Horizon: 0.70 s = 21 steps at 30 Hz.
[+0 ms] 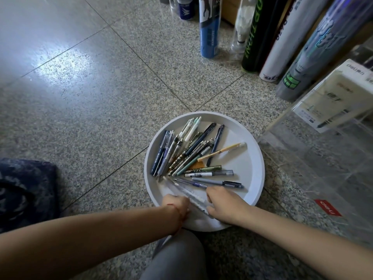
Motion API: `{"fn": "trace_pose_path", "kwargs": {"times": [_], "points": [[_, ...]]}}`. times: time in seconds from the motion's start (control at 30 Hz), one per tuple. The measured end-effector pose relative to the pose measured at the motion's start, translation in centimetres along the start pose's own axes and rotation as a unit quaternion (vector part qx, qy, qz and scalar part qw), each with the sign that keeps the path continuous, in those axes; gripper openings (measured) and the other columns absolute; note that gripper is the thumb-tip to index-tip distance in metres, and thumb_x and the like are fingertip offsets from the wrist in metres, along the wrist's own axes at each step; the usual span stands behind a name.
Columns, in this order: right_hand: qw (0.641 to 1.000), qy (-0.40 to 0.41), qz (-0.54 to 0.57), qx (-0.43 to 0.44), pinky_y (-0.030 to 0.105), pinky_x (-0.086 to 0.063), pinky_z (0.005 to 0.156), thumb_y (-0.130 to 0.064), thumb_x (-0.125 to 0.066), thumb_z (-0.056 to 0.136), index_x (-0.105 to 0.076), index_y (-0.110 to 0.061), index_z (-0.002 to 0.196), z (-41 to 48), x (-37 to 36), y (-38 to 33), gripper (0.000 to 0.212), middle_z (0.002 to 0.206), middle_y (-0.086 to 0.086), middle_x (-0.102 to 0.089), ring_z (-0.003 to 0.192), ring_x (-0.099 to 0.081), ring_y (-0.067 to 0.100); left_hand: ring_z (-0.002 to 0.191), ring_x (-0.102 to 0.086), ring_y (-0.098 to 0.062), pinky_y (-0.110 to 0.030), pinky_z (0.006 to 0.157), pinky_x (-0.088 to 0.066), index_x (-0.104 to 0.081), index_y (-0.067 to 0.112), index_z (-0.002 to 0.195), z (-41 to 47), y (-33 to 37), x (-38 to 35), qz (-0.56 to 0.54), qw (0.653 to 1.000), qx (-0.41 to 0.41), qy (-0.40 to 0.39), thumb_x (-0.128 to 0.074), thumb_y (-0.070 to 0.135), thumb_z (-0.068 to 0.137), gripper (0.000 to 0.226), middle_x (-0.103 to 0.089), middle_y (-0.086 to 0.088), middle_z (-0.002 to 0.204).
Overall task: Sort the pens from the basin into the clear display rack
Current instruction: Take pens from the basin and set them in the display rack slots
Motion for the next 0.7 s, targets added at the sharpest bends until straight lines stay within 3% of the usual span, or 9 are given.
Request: {"fn": "trace_pose_path", "kwargs": {"times": [0.1,0.2,0.33,0.43,0.57,0.7], "points": [[0.994,0.023,0.103,0.011,0.034,-0.042,0.065,-0.021,-0.058,0.085,-0.044,-0.017,0.081,-0.6,0.9,0.3,0.015,0.087,0.002,-0.051,0.080,-0.052,0.022,0.063,-0.057,-0.019,-0.027,0.056,-0.043,-0.051,0.005,0.082,-2.2,1.0,0.5,-0.030,0.998,-0.045,-0.034,-0.047,0.002,0.090,0.010,-0.057,-0.010,0.073],[0.983,0.060,0.170,0.042,0.024,-0.040,0.060,-0.030,-0.066,0.083,-0.048,-0.019,0.079,-1.8,2.4,-0.1,0.021,0.077,-0.005,-0.053,0.069,-0.049,0.010,0.068,-0.062,-0.017,-0.026,0.060,-0.050,-0.053,0.008,0.087,-4.5,2.8,0.3,-0.051,0.986,-0.110,-0.113,-0.047,0.002,0.092,0.010,-0.063,-0.008,0.079],[0.961,0.096,0.256,0.043,0.016,-0.039,0.052,-0.019,-0.072,0.078,-0.042,-0.026,0.074,-3.4,4.8,0.4,0.031,0.068,-0.008,-0.053,0.057,-0.051,0.005,0.071,-0.069,-0.023,-0.031,0.066,-0.059,-0.061,0.001,0.101,-6.7,6.1,-0.7,-0.067,0.960,-0.155,-0.222,-0.050,0.005,0.091,0.015,-0.069,-0.015,0.088],[0.938,0.102,0.329,0.037,0.018,-0.041,0.047,-0.013,-0.075,0.076,-0.045,-0.021,0.076,-5.1,6.8,1.6,0.031,0.066,-0.005,-0.055,0.047,-0.051,0.001,0.071,-0.068,-0.023,-0.031,0.069,-0.058,-0.065,0.003,0.097,-8.2,8.1,-1.7,-0.047,0.941,-0.177,-0.286,-0.055,0.009,0.087,0.016,-0.071,-0.016,0.088],[0.934,0.136,0.329,0.030,0.022,-0.043,0.051,-0.017,-0.081,0.070,-0.050,-0.017,0.079,-8.3,9.3,3.1,0.033,0.068,-0.005,-0.056,0.052,-0.051,0.003,0.072,-0.063,-0.022,-0.027,0.066,-0.054,-0.067,0.004,0.091,-10.8,9.9,-3.6,0.003,0.919,-0.226,-0.323,-0.064,0.024,0.070,0.029,-0.068,-0.016,0.087],[0.940,0.155,0.305,0.008,0.030,-0.047,0.062,-0.023,-0.083,0.066,-0.055,-0.016,0.081,-11.4,10.3,4.3,0.032,0.072,-0.005,-0.060,0.065,-0.054,0.007,0.073,-0.064,-0.019,-0.028,0.071,-0.055,-0.066,0.001,0.089,-13.6,10.9,-5.7,0.063,0.894,-0.303,-0.323,-0.066,0.028,0.067,0.035,-0.068,-0.016,0.086]]}}
Point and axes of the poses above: each hand's wrist, its own z-axis towards the middle knuckle, its own x-axis out of the back of the hand, y = z × x, the point moved 5 cm from there along z, towards the middle knuckle
